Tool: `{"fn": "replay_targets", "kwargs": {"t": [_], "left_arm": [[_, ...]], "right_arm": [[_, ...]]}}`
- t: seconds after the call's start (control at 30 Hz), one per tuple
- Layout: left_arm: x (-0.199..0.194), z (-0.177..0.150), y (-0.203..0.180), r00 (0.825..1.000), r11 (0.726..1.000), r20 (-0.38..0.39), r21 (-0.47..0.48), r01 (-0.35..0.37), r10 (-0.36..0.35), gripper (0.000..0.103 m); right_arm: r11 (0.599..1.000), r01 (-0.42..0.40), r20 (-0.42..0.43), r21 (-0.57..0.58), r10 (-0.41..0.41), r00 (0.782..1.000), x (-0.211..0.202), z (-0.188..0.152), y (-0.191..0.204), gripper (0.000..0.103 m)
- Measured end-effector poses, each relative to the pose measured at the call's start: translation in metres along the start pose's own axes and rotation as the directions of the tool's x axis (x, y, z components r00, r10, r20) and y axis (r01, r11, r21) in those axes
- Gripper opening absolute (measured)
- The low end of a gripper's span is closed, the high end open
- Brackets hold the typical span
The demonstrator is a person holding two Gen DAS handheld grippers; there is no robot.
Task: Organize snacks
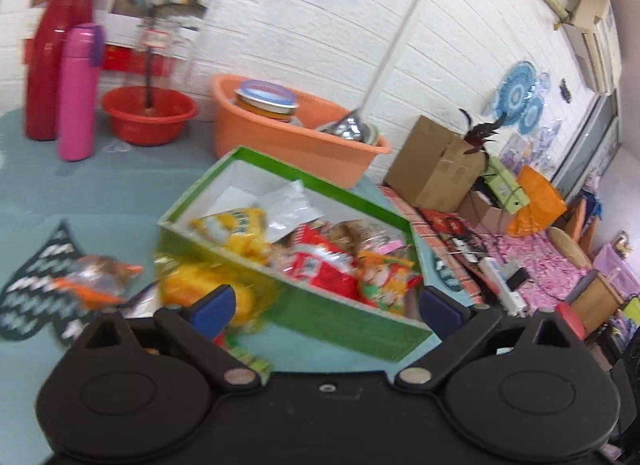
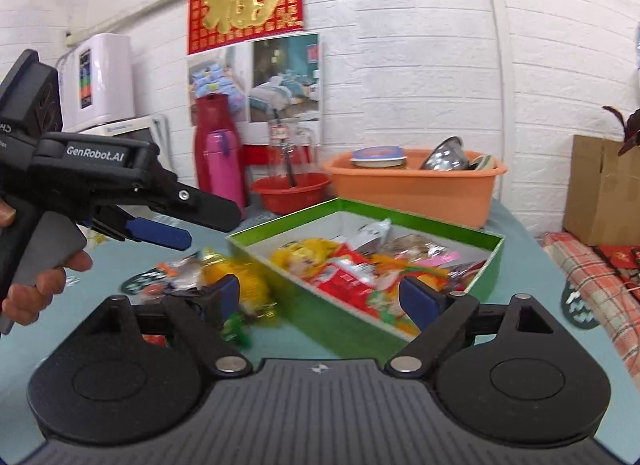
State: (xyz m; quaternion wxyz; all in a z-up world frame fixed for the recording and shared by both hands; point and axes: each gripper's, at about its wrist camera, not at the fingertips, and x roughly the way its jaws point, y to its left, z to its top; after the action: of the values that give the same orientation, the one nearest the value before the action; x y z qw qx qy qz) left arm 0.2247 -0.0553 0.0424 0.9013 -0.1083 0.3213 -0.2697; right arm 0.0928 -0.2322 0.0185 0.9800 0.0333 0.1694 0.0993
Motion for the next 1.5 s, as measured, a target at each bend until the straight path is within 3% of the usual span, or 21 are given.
{"fn": "replay_targets", "kwargs": {"t": [0.2, 0.33, 0.4, 0.47, 0.57, 0.77, 0.8, 0.83, 0.87, 1.0, 1.03, 1.17, 1.2, 1.23, 1.3, 1.33, 1.4, 1.5], "left_arm": [[-0.032, -0.032, 0.045, 0.996, 0.994, -0.030, -0.071, -0.084, 0.082, 0.103], [-0.035, -0.049, 0.068, 0.995, 0.991, -0.079, -0.114, -0.065, 0.056, 0.103], [-0.037, -0.054, 0.075, 0.995, 0.991, -0.084, -0.119, -0.067, 0.057, 0.103], [-0.040, -0.056, 0.081, 0.995, 0.989, -0.083, -0.127, -0.069, 0.059, 0.103], [-0.041, -0.059, 0.092, 0.995, 0.986, -0.082, -0.151, -0.067, 0.055, 0.103], [-0.038, -0.062, 0.107, 0.994, 0.981, -0.092, -0.183, -0.072, 0.055, 0.103], [-0.038, -0.062, 0.110, 0.994, 0.979, -0.093, -0.188, -0.074, 0.057, 0.103], [-0.038, -0.063, 0.112, 0.994, 0.978, -0.093, -0.194, -0.076, 0.059, 0.103], [-0.038, -0.063, 0.114, 0.994, 0.977, -0.094, -0.201, -0.075, 0.057, 0.103], [-0.031, -0.068, 0.114, 0.994, 0.974, -0.108, -0.221, -0.037, 0.014, 0.103], [-0.028, -0.070, 0.112, 0.994, 0.974, -0.114, -0.225, -0.027, 0.001, 0.103], [-0.015, -0.077, 0.100, 0.991, 0.975, -0.128, -0.224, 0.019, -0.049, 0.103], [-0.012, -0.078, 0.097, 0.991, 0.974, -0.126, -0.224, 0.012, -0.042, 0.103], [-0.011, -0.077, 0.096, 0.992, 0.974, -0.120, -0.226, 0.006, -0.034, 0.103], [-0.009, -0.074, 0.097, 0.994, 0.972, -0.106, -0.237, -0.005, -0.021, 0.103], [-0.010, -0.073, 0.098, 0.995, 0.972, -0.098, -0.236, -0.020, -0.003, 0.103], [-0.011, -0.071, 0.102, 0.996, 0.970, -0.088, -0.236, -0.051, 0.030, 0.103], [-0.011, -0.069, 0.111, 0.995, 0.963, -0.085, -0.263, -0.063, 0.042, 0.103]], "right_arm": [[0.996, -0.095, -0.080, 0.003, 0.095, 0.992, 0.005, -0.019, 0.033, 0.103], [0.991, -0.133, -0.163, -0.028, 0.127, 0.978, 0.023, -0.031, 0.055, 0.103], [0.987, -0.157, -0.206, -0.036, 0.146, 0.967, 0.033, -0.035, 0.064, 0.103], [0.978, -0.206, -0.262, -0.019, 0.194, 0.946, 0.043, -0.036, 0.073, 0.094], [0.964, -0.265, -0.288, 0.006, 0.255, 0.923, 0.057, -0.039, 0.092, 0.094], [0.976, -0.213, -0.253, 0.052, 0.220, 0.942, 0.091, -0.031, 0.106, 0.094], [0.978, -0.198, -0.247, 0.063, 0.208, 0.946, 0.096, -0.031, 0.105, 0.091], [0.980, -0.183, -0.247, 0.074, 0.196, 0.949, 0.099, -0.031, 0.102, 0.055], [0.982, -0.170, -0.246, 0.083, 0.186, 0.951, 0.099, -0.032, 0.097, 0.044], [0.964, -0.219, -0.255, 0.153, 0.253, 0.933, 0.083, -0.037, 0.074, 0.008], [0.963, -0.224, -0.260, 0.153, 0.258, 0.931, 0.076, -0.039, 0.070, 0.004], [0.961, -0.226, -0.270, 0.161, 0.263, 0.926, 0.042, -0.050, 0.055, 0.005], [0.963, -0.225, -0.262, 0.150, 0.259, 0.930, 0.036, -0.051, 0.054, 0.010], [0.965, -0.225, -0.256, 0.133, 0.253, 0.933, 0.033, -0.049, 0.054, 0.029], [0.968, -0.226, -0.256, 0.106, 0.247, 0.935, 0.033, -0.045, 0.057, 0.048], [0.968, -0.231, -0.256, 0.099, 0.249, 0.934, 0.035, -0.043, 0.060, 0.066], [0.966, -0.240, -0.248, 0.093, 0.256, 0.934, 0.044, -0.039, 0.065, 0.082], [0.959, -0.257, -0.258, 0.115, 0.279, 0.925, 0.064, -0.037, 0.073, 0.080]]}}
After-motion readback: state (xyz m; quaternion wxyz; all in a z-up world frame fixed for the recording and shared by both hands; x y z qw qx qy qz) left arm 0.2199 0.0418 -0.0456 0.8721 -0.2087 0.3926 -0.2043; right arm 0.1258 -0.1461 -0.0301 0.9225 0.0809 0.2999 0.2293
